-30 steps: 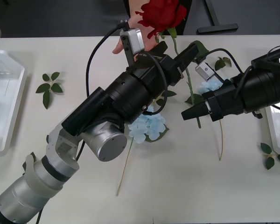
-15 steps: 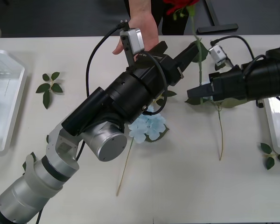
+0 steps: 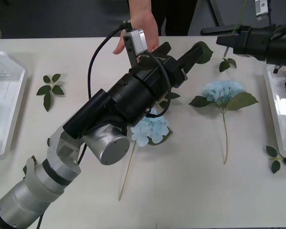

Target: Place the red flowers into the right box and the blue flowers into the left box. If a person shows an open palm, hand one flower to the person first, then continue sorting.

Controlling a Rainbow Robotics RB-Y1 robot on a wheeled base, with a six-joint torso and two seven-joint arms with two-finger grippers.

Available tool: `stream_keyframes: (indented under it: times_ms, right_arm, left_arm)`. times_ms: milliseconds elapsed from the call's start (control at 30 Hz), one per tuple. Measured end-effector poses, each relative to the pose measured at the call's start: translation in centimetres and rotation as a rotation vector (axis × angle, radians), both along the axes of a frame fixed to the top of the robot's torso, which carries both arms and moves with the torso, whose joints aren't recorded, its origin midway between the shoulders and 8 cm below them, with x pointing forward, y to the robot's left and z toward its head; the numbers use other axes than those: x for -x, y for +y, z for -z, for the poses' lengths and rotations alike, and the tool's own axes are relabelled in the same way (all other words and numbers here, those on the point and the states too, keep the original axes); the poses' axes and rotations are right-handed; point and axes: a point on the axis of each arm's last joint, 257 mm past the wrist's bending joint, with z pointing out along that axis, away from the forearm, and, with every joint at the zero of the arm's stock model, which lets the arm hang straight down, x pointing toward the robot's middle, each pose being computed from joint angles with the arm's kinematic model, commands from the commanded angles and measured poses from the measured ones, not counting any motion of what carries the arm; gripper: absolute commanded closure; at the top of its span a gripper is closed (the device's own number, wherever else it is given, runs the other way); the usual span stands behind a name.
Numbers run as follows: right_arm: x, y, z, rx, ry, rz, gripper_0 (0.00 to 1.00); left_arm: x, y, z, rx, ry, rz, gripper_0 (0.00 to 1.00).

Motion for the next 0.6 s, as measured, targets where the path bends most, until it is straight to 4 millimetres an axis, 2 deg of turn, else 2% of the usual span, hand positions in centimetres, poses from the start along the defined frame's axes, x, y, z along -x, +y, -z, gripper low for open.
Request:
stream_keyframes:
  times_ms: [133, 300, 433, 600]
  right_arm:
    - [-2.6, 2.5, -3.8, 0.008, -0.150, 0.003, 1.00]
    - [-4.2, 5.7, -7.7, 0.043, -0.335, -0.004, 1.00]
    - [-5.0, 7.5, -8.9, 0.060, -0.395, -0.010, 1.00]
    - [-6.1, 8.5, -8.9, 0.131, -0.464, -0.013, 1.00]
  left_arm:
    - [-0.1, 0.3, 0.0, 0.004, -0.003, -0.004, 0.00]
    - [-0.3, 1.0, 0.2, -0.004, 0.015, 0.003, 0.00]
    - [0.6, 1.6, 1.7, -0.166, 0.135, 0.051, 0.00]
    - [3.0, 5.7, 0.9, -0.292, 0.299, 0.068, 0.00]
